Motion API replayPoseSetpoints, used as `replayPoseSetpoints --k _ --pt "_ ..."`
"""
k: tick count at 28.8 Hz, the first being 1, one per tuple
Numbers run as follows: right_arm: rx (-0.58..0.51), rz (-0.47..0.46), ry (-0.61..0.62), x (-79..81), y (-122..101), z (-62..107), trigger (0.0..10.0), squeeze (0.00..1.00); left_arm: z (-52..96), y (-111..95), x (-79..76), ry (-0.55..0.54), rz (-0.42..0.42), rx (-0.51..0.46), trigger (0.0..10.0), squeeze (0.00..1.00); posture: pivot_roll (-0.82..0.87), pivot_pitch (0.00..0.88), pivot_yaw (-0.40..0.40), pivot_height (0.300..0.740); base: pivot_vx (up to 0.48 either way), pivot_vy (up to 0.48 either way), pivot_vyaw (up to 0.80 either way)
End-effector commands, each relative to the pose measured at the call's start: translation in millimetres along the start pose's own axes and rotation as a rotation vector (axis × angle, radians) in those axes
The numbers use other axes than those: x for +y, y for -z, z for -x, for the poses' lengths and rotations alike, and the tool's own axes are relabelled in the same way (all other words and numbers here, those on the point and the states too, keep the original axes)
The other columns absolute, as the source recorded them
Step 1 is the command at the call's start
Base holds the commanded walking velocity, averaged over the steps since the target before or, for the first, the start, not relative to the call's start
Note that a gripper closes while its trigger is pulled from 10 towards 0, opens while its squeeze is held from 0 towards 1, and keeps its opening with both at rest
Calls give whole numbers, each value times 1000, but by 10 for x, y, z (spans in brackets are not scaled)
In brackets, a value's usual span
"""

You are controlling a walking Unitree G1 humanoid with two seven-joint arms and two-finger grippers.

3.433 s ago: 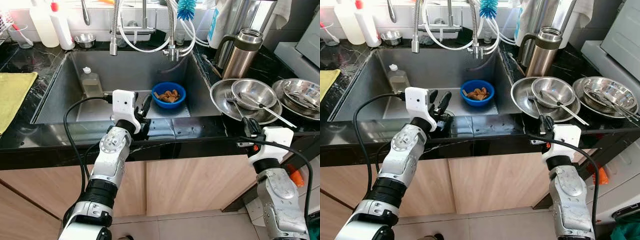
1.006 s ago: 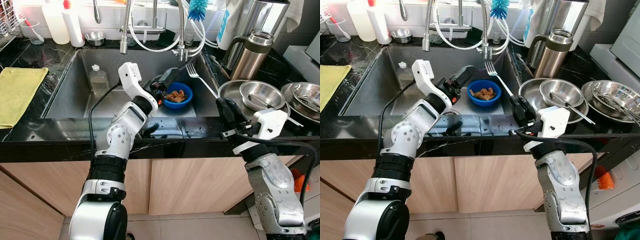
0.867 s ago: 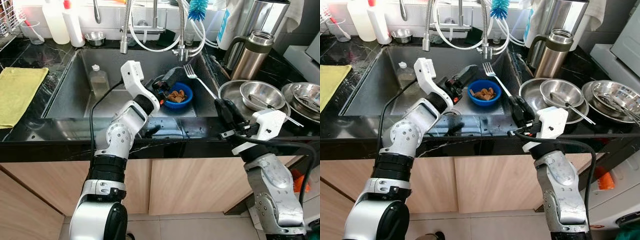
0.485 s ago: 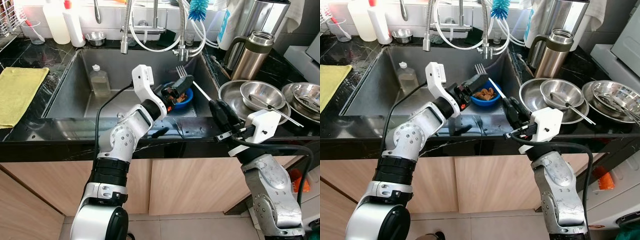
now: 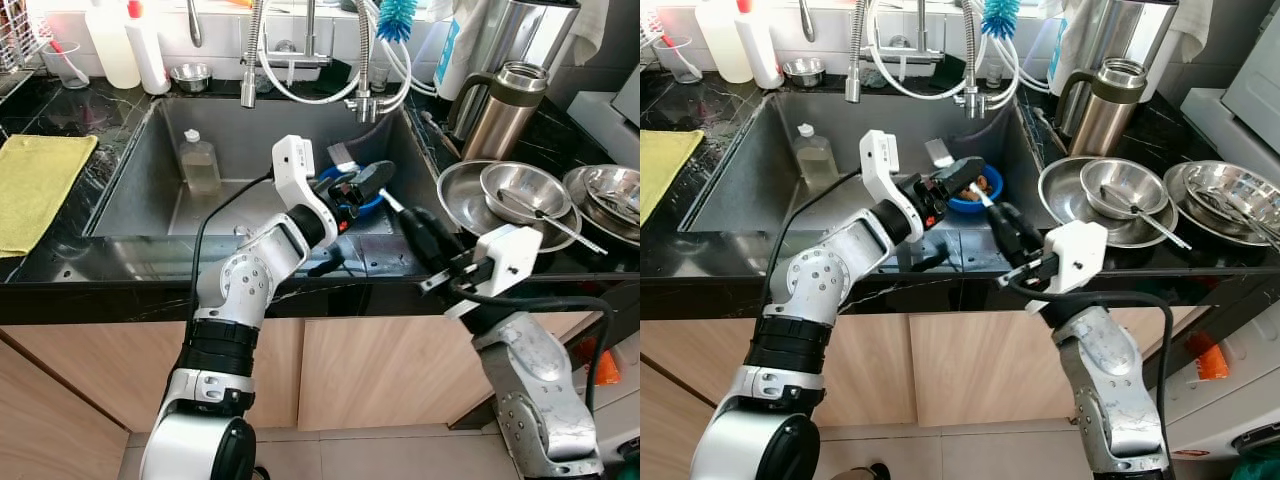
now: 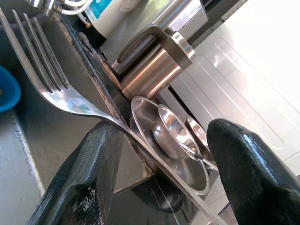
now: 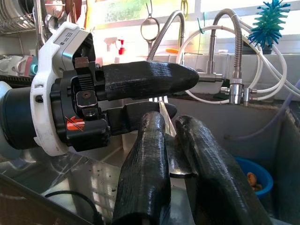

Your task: Kitchen organization

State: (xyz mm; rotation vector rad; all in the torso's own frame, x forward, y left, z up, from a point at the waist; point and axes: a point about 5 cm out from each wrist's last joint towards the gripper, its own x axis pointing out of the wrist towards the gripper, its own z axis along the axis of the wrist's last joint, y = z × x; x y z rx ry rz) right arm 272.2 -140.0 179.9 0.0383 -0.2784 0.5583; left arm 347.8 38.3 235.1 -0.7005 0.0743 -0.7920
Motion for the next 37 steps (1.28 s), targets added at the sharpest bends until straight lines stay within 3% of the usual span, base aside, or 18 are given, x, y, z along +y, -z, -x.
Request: replayPoseSetpoints --k 1,7,8,10,11,12,13,37 --pt "-12 0 -20 33 -42 10 10000 0 2 -5 -55 26 3 -1 10000 0 103 71 -42 740 0 0 0" --pt "-9 -1 -28 31 -45 9 10000 0 -6 -16 -64 22 14 -9 10000 0 104 82 -45 740 0 0 0" --pt "-6 -1 -31 35 -42 11 10000 0 -4 -21 -57 16 16 -14 8863 0 104 86 -45 740 0 0 0" --pt "-5 -1 -32 37 -41 12 10000 0 -3 -22 -55 14 16 -15 8863 0 104 86 -45 740 0 0 0" --pt "-3 -1 -33 41 -39 14 10000 0 0 -22 -51 12 18 -17 3020 0 103 89 -45 740 0 0 0" --pt "-3 -1 -33 41 -39 14 10000 0 0 -22 -51 12 18 -17 3020 0 103 89 -45 740 0 0 0" --pt "-2 -1 -33 44 -36 18 10000 0 2 -22 -48 11 21 -19 0 0 103 90 -45 740 0 0 0" --pt "30 -6 -38 55 3 34 10000 0 6 -49 63 -62 94 -54 0 0 103 101 -44 740 0 0 0"
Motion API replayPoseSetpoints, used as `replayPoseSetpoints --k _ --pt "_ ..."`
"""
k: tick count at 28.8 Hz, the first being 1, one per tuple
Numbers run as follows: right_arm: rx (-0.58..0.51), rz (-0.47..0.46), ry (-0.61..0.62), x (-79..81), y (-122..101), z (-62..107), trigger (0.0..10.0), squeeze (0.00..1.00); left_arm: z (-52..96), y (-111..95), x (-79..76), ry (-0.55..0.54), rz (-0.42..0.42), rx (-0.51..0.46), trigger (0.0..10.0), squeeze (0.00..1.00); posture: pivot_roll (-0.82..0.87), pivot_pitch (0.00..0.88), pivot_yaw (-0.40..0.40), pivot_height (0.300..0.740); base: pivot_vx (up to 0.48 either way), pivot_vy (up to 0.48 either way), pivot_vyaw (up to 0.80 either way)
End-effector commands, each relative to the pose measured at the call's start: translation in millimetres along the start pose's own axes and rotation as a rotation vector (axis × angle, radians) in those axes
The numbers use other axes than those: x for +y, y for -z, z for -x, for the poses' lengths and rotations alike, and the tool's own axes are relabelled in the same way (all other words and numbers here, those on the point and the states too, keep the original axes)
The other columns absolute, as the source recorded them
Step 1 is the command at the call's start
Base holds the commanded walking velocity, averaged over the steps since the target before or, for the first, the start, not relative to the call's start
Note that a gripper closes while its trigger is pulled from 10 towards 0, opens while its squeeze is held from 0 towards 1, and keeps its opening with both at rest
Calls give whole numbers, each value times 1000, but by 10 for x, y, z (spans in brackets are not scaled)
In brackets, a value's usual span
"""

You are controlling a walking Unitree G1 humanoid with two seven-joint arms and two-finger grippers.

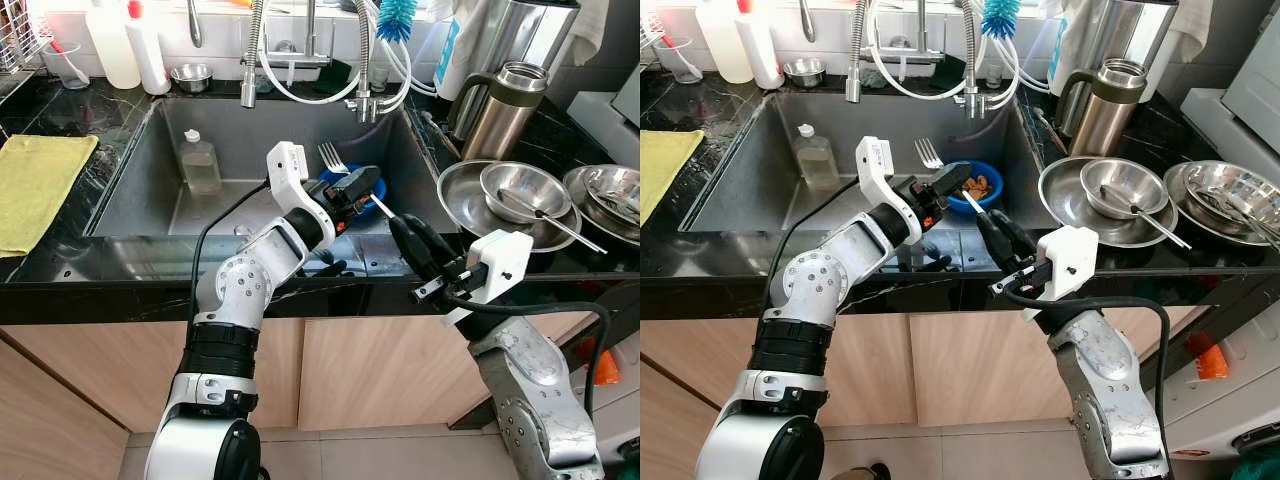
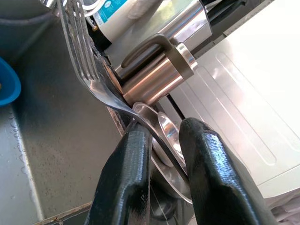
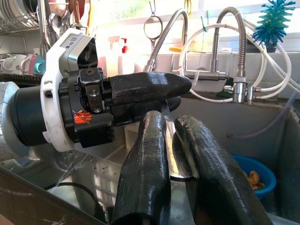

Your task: Kitchen organization

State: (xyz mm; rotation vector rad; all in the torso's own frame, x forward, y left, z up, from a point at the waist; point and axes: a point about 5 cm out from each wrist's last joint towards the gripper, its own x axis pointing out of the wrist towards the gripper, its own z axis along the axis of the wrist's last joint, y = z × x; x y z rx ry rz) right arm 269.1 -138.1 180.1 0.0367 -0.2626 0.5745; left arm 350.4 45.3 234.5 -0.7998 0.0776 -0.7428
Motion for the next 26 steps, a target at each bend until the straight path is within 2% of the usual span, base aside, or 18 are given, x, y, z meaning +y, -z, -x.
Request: replayPoseSetpoints --k 1,4,5,6,7,12,14,17,21,22,24,25,26 --pt "16 -1 -18 18 15 19 10000 0 -23 -10 23 -39 17 -11 0 0 101 101 -44 740 0 0 0" --pt "19 -1 -2 0 20 21 10000 8 -21 -24 42 -52 38 -21 0 0 103 101 -44 740 0 0 0" --pt "26 5 33 -37 33 24 10000 584 -21 -43 53 -61 61 -31 0 0 103 101 -44 740 0 0 0" --pt "26 5 33 -37 33 24 10000 584 -21 -43 53 -61 61 -31 0 0 103 101 -44 740 0 0 0" --pt "29 8 60 -69 41 26 10000 1000 -22 -56 61 -66 78 -38 0 0 103 101 -44 740 0 0 0" --pt "42 15 104 -125 59 30 10000 1000 -23 -84 77 -75 117 -53 0 0 103 101 -44 740 0 0 0" --pt "46 50 176 -210 68 41 10000 1000 -28 -126 86 -85 173 -69 0 0 104 100 -44 740 0 0 0" --pt "42 52 196 -230 63 43 10000 1000 -34 -151 81 -87 204 -80 0 0 104 100 -43 740 0 0 0" --pt "34 54 216 -254 52 40 10000 1000 -55 -227 107 -122 307 -126 0 0 104 98 -43 740 0 0 0" --pt "35 56 221 -252 59 36 10000 1000 -59 -268 143 -161 337 -160 0 0 103 96 -42 740 0 0 0" --pt "34 56 230 -251 61 38 10000 1000 -49 -324 182 -208 330 -211 0 0 105 96 -42 740 0 0 0" --pt "31 57 248 -256 62 46 10000 1000 -26 -395 225 -262 260 -270 0 0 107 94 -42 740 0 0 0" --pt "29 58 259 -258 62 54 10000 949 -12 -431 250 -296 199 -300 2353 0 107 93 -42 740 0 0 0"
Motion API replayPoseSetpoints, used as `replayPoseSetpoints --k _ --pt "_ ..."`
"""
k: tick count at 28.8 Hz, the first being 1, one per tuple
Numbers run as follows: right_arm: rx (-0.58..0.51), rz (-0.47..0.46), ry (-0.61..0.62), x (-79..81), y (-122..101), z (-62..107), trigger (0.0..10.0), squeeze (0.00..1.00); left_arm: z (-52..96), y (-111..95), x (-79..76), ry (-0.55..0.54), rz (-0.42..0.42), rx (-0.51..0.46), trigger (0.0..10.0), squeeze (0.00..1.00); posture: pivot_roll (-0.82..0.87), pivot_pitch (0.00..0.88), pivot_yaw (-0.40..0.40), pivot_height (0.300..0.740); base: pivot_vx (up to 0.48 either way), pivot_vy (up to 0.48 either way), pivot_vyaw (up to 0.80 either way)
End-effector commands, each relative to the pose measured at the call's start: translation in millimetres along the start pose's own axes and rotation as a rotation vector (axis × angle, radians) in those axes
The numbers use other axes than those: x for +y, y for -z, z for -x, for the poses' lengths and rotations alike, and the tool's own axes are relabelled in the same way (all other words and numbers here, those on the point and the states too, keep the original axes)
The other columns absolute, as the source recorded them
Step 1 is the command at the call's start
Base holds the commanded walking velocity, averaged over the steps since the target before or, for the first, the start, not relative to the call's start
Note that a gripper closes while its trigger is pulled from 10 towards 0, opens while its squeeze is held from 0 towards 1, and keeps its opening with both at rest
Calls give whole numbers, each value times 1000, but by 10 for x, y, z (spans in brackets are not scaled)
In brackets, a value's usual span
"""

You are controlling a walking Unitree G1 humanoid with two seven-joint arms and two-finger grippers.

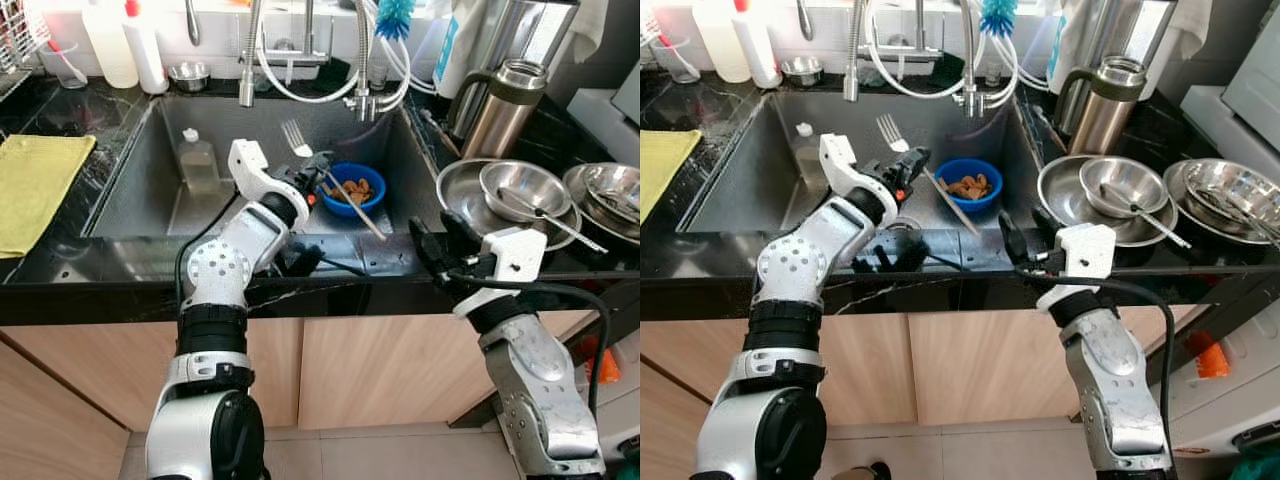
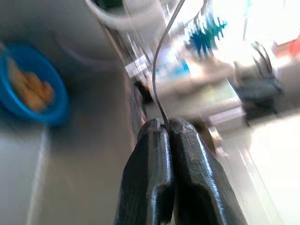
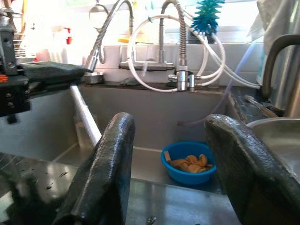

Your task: Kitchen organization

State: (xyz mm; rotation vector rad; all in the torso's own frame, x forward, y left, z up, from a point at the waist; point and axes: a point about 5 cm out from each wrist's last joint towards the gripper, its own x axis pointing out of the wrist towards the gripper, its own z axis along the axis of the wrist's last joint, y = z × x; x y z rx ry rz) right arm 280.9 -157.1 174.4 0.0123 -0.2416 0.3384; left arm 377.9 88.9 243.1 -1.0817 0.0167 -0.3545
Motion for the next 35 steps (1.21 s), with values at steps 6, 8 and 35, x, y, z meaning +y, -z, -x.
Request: replayPoseSetpoints --k 6,8,35 --pt "-23 6 100 -71 -23 89 10000 0 -61 -92 -3 -83 -328 -175 10000 0 96 81 -40 740 0 0 0" --pt "-36 -3 122 -73 -36 120 10000 0 -76 -84 -3 -88 -384 -202 10000 0 94 80 -40 740 0 0 0" --pt "12 -22 256 75 97 686 10000 0 -252 465 133 17 -977 -77 10000 0 39 87 -24 740 0 0 0"
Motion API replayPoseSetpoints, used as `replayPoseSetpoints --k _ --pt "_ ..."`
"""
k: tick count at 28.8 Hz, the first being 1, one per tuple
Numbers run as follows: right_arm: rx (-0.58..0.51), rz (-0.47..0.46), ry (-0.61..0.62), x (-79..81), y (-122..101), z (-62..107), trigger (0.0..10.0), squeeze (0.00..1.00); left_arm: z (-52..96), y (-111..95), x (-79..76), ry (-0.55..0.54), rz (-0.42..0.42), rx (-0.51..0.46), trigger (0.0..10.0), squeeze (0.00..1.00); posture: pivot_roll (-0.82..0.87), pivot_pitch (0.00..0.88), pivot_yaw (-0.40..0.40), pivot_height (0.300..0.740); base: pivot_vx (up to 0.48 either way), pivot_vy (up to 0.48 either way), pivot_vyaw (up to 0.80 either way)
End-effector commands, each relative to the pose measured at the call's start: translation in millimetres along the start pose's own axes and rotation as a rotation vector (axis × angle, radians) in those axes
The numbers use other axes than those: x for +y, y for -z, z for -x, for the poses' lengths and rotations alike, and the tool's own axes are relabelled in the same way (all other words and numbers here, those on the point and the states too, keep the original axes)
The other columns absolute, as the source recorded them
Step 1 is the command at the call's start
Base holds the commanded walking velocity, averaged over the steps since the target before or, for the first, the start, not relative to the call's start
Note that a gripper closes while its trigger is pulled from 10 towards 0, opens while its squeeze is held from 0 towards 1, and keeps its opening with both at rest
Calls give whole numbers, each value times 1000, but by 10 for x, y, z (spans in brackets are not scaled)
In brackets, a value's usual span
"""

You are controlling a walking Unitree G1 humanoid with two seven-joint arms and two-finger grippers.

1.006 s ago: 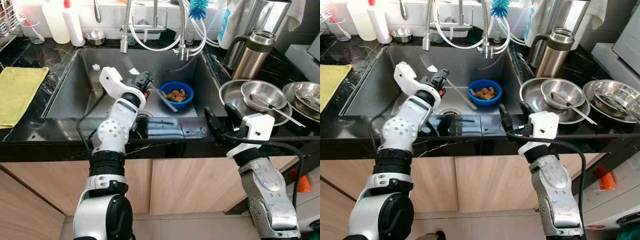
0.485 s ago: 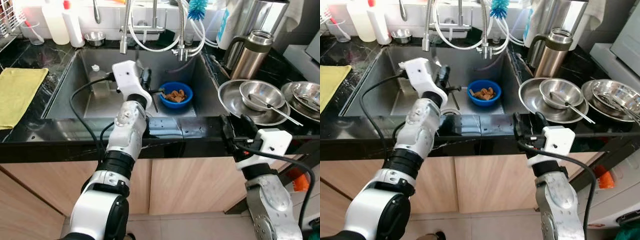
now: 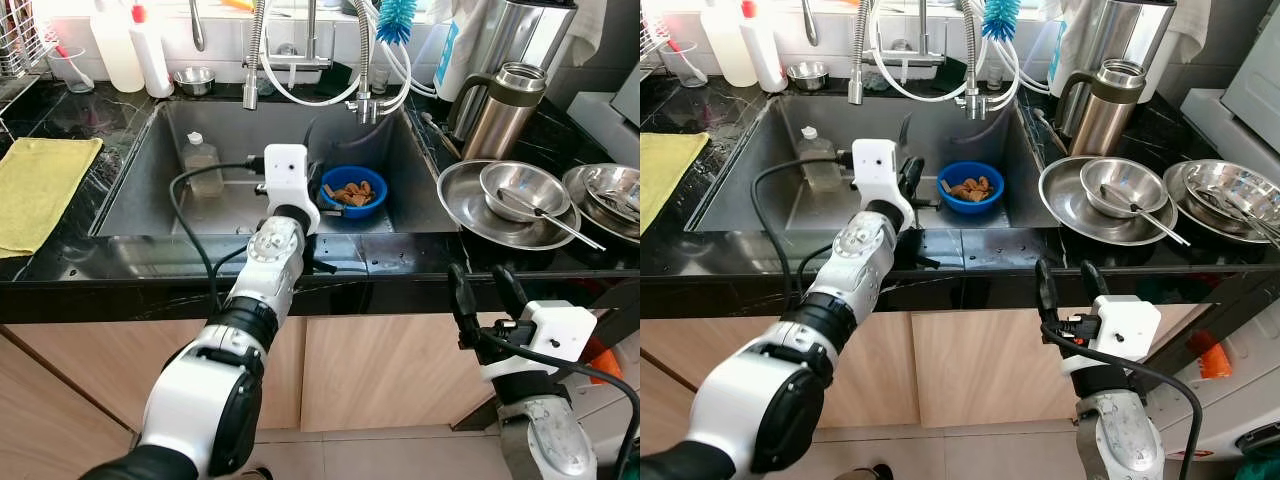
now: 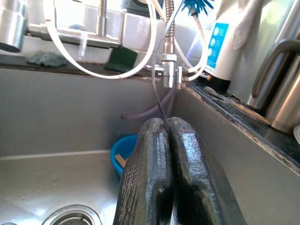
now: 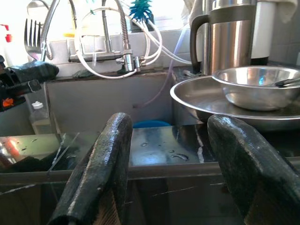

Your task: Kitchen organization

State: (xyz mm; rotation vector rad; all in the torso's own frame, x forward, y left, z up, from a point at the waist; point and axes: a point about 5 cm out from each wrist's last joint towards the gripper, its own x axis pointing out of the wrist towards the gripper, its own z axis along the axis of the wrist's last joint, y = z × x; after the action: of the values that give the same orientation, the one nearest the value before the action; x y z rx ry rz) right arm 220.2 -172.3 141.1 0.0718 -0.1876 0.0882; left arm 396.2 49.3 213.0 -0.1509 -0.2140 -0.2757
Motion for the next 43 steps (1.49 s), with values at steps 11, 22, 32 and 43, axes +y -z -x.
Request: replayPoseSetpoints --k 11,22,32,43 --pt "-32 10 4 7 -80 4 10000 0 6 118 -41 40 -78 64 10000 129 37 94 -19 740 0 0 0" --pt "-33 11 -7 19 -80 -40 10000 0 22 153 -41 44 -95 71 10000 1000 42 101 -22 740 0 0 0" --pt "-31 13 -9 19 -73 -65 10000 0 19 145 -56 45 -99 64 10000 0 43 100 -19 740 0 0 0" --pt "-41 26 -1 8 -95 -133 10000 0 -28 -143 78 32 -108 -101 10000 0 46 97 -20 740 0 0 0"
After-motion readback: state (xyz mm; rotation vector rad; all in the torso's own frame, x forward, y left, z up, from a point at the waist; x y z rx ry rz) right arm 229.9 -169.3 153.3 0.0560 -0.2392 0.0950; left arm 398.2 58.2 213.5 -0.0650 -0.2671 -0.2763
